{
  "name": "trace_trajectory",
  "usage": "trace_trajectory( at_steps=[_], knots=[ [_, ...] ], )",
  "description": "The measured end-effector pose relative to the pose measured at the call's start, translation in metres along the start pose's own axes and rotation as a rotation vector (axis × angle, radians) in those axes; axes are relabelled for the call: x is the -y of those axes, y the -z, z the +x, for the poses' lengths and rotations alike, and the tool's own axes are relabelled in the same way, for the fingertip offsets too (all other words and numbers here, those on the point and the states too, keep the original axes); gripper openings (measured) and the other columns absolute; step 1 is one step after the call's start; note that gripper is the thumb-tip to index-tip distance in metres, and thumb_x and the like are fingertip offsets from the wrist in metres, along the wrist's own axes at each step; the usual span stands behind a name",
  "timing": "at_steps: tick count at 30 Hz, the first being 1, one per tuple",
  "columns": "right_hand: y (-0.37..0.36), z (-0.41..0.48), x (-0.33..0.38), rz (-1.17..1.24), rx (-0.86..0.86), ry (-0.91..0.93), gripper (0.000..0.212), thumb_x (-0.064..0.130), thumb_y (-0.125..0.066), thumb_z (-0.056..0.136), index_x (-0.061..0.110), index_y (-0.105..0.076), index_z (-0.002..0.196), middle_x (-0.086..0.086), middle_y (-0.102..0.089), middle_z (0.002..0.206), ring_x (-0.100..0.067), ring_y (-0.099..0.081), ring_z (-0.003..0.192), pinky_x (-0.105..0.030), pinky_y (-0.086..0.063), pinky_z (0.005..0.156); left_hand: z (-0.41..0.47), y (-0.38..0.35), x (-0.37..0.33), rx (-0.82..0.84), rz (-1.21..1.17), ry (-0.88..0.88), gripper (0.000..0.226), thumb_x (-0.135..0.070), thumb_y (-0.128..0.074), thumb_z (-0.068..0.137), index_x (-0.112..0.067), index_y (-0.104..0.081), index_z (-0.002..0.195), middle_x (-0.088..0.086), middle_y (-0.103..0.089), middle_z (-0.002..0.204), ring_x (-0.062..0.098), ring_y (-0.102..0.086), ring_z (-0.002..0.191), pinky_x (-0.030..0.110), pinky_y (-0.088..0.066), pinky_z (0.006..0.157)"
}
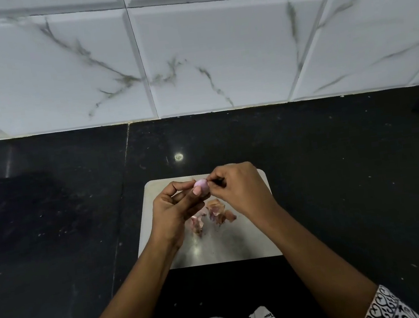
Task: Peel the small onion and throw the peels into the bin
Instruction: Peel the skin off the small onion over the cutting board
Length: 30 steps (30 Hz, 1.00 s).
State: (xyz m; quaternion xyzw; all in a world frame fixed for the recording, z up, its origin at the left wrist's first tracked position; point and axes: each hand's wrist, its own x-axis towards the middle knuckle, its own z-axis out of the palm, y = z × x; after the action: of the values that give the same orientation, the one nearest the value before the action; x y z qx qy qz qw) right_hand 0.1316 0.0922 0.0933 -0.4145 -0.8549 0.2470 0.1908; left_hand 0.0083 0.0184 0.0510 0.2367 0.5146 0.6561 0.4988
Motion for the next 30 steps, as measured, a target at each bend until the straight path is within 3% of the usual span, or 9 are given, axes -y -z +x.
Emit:
trace_trajectory(
  at_steps=[6, 11, 16, 18, 21, 24, 26, 30],
  knots=[
    [-0.008, 0.000, -0.001, -0.016, -0.061, 0.030, 0.019, 0.027, -0.065, 0.085, 0.009, -0.065, 0.092, -0.005, -0.066, 0.088, -0.011, -0.057, 0.078, -0.022, -0.048, 0.069, 0.002, 0.001, 0.008, -0.017, -0.055, -0.014, 0.025, -0.013, -0.067, 0.071, -0.005, -0.065, 0.095, 0.006, -0.076, 0.085, 0.019, -0.073, 0.084, 0.023, -0.055, 0.064],
    [-0.018, -0.001, -0.003, -0.011, -0.155, 0.093, 0.017, 0.021, -0.068, 0.082, 0.005, -0.061, 0.080, -0.009, -0.063, 0.078, -0.014, -0.051, 0.066, -0.013, -0.031, 0.055, 0.003, 0.003, 0.012, -0.009, -0.070, -0.028, 0.035, -0.014, -0.069, 0.070, -0.001, -0.063, 0.102, 0.006, -0.076, 0.088, 0.018, -0.073, 0.085, 0.025, -0.057, 0.068],
    [-0.028, -0.001, -0.004, 0.016, -0.260, 0.154, 0.020, 0.023, -0.067, 0.079, 0.007, -0.058, 0.073, -0.008, -0.061, 0.070, -0.017, -0.054, 0.057, -0.026, -0.042, 0.047, 0.004, 0.008, 0.016, -0.026, -0.095, -0.037, 0.063, -0.041, -0.089, 0.046, -0.008, -0.068, 0.095, 0.007, -0.076, 0.089, 0.019, -0.073, 0.084, 0.024, -0.056, 0.066],
    [-0.029, 0.000, -0.006, 0.028, -0.259, 0.149, 0.025, 0.030, -0.061, 0.079, 0.007, -0.059, 0.073, -0.007, -0.061, 0.071, -0.017, -0.055, 0.059, -0.031, -0.048, 0.048, 0.005, 0.010, 0.019, -0.026, -0.100, -0.039, 0.063, -0.047, -0.091, 0.041, -0.014, -0.070, 0.090, 0.007, -0.076, 0.088, 0.019, -0.073, 0.083, 0.025, -0.056, 0.065],
    [-0.026, 0.000, -0.006, 0.146, -0.203, 0.046, 0.027, 0.036, -0.063, 0.076, 0.009, -0.062, 0.075, -0.003, -0.063, 0.074, -0.012, -0.056, 0.064, -0.025, -0.049, 0.054, 0.003, 0.011, 0.021, 0.004, -0.117, -0.036, 0.052, -0.049, -0.090, 0.040, -0.024, -0.074, 0.083, 0.004, -0.076, 0.086, 0.017, -0.073, 0.082, 0.024, -0.057, 0.066],
    [-0.025, 0.001, -0.010, 0.346, -0.170, -0.123, 0.015, 0.025, -0.070, 0.073, 0.011, -0.066, 0.076, 0.005, -0.063, 0.070, -0.005, -0.059, 0.063, -0.016, -0.049, 0.058, 0.001, 0.011, 0.022, 0.042, -0.159, -0.025, 0.049, -0.046, -0.091, 0.041, -0.027, -0.074, 0.083, 0.004, -0.076, 0.089, 0.017, -0.073, 0.084, 0.023, -0.056, 0.066],
    [-0.024, 0.002, -0.015, 0.467, -0.145, -0.225, 0.002, 0.013, -0.068, 0.077, 0.012, -0.067, 0.078, 0.005, -0.065, 0.069, -0.007, -0.064, 0.062, -0.021, -0.055, 0.062, 0.001, 0.011, 0.022, 0.064, -0.195, -0.016, 0.049, -0.043, -0.092, 0.042, -0.026, -0.074, 0.084, 0.005, -0.075, 0.096, 0.020, -0.072, 0.090, 0.023, -0.056, 0.067],
    [-0.021, 0.003, -0.031, 0.474, -0.072, -0.307, 0.008, 0.011, -0.066, 0.082, 0.018, -0.066, 0.080, 0.003, -0.067, 0.075, -0.011, -0.069, 0.065, -0.037, -0.059, 0.067, 0.003, 0.014, 0.021, 0.099, -0.289, 0.032, 0.058, -0.036, -0.092, 0.045, -0.020, -0.070, 0.096, 0.008, -0.072, 0.109, 0.025, -0.069, 0.100, 0.025, -0.057, 0.070]
  ],
)
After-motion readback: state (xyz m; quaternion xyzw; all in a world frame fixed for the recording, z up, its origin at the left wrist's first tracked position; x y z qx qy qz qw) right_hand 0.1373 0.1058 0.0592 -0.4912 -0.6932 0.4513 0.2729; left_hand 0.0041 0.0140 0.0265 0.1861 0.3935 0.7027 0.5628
